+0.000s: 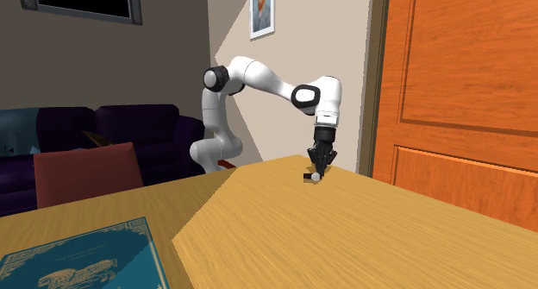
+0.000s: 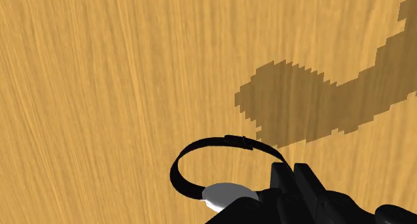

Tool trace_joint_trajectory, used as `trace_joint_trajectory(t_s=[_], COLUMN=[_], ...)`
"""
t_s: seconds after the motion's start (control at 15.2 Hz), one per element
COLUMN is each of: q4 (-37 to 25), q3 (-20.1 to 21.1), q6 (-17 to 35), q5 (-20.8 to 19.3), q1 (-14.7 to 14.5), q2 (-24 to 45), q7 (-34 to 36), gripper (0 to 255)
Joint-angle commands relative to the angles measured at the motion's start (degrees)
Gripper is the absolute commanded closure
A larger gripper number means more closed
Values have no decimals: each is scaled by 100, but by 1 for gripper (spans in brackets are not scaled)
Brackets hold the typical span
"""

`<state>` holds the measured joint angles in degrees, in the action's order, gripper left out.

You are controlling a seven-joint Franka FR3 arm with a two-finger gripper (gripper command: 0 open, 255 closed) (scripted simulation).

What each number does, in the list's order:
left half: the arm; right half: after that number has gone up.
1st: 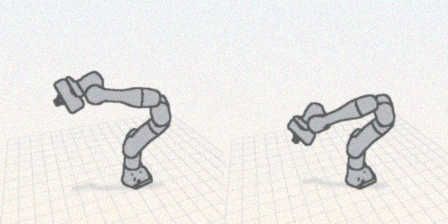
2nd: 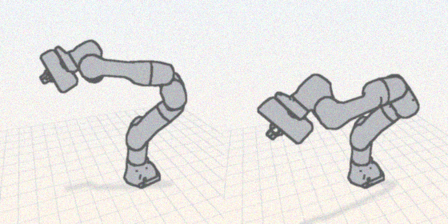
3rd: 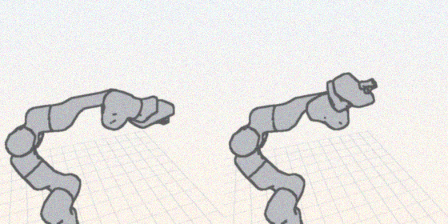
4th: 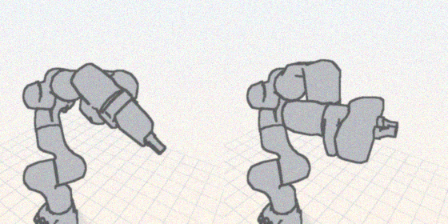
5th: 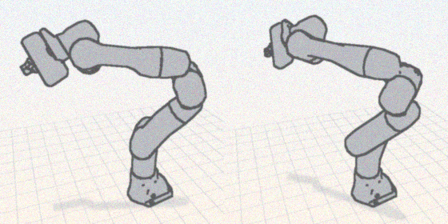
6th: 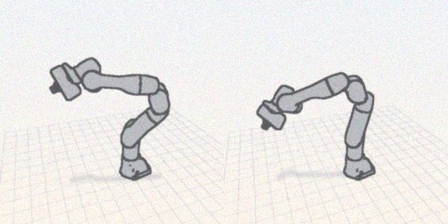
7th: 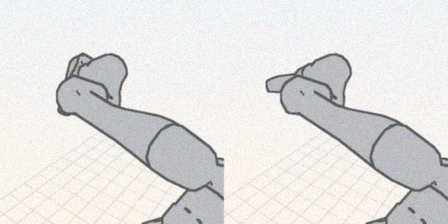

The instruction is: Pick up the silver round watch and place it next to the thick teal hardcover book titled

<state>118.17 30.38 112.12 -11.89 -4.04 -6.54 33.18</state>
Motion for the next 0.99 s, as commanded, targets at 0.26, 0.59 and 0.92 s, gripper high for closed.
trace_joint_trajectory(t_s=[0.26,0.59,0.92], q4=[-380,-724,-1102], q3=[-21,-32,-36], q6=[-434,-801,-1173], q5=[73,112,129], q1=[2,5,9], q2=[-81,-120,-123], q7=[-137,-232,-313], gripper=[255,255,255])
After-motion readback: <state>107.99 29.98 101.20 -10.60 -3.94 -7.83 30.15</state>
